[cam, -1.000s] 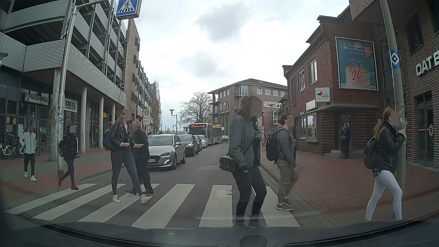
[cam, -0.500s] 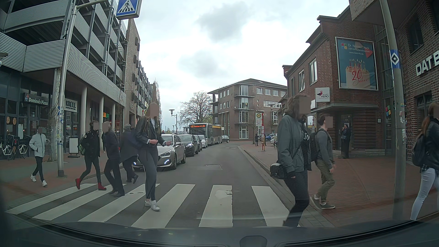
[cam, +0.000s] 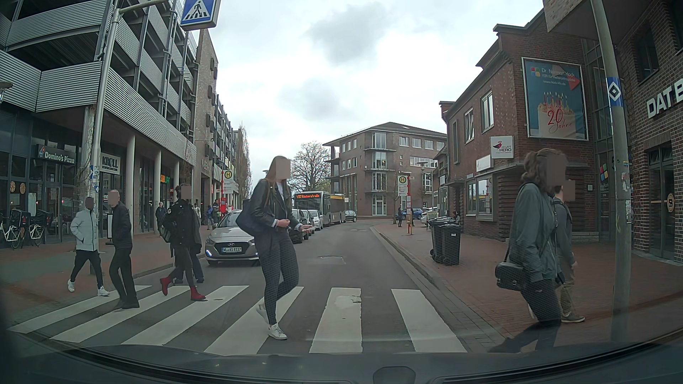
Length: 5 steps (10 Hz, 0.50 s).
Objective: Follow the waypoints while adhering to traffic rules and regulations
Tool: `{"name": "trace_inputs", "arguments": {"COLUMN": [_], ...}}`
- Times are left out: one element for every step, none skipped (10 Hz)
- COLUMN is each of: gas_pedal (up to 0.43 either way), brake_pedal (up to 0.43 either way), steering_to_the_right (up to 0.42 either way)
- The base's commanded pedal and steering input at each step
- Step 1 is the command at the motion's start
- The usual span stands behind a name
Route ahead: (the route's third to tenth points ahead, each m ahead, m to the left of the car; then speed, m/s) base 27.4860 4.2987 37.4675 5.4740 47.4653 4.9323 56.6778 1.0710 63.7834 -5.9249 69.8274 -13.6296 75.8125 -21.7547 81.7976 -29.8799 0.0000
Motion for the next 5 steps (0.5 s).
{"name": "trace_inputs", "arguments": {"gas_pedal": [0.0, 0.0, 0.0, 0.0, 0.0], "brake_pedal": [0.274, 0.274, 0.274, 0.274, 0.274], "steering_to_the_right": [-0.001, -0.001, -0.001, -0.001, -0.001]}}
